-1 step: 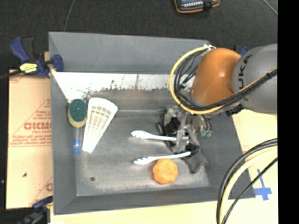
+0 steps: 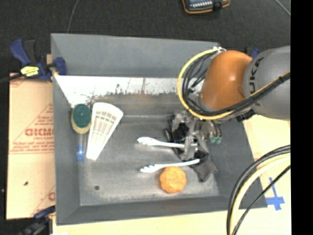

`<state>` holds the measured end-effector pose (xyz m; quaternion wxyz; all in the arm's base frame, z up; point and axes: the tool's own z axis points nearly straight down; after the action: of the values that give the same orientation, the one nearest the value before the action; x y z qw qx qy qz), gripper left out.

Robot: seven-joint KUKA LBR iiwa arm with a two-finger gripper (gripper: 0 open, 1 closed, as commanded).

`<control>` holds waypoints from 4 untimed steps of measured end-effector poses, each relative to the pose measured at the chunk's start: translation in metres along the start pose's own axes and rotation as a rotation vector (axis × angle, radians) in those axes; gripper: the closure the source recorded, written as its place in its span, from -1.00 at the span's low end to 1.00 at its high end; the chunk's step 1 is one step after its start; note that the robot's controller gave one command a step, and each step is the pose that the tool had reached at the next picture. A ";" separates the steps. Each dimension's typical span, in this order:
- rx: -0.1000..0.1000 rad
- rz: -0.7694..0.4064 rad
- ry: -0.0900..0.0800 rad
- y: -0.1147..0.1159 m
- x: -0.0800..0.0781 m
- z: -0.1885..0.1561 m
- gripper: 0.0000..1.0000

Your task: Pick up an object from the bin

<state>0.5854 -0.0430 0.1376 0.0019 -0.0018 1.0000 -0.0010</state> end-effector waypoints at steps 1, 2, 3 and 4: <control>0.002 -0.110 -0.004 -0.050 -0.003 0.045 1.00; 0.002 -0.110 -0.004 -0.050 -0.003 0.045 1.00; 0.003 -0.125 -0.006 -0.048 -0.006 0.047 1.00; 0.007 -0.360 -0.012 -0.041 -0.016 0.063 1.00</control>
Offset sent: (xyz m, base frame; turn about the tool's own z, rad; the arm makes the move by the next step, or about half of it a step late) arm 0.0000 0.0000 0.0000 0.0000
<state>0.6014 -0.0836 0.0747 0.0079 -0.1807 0.9835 -0.0047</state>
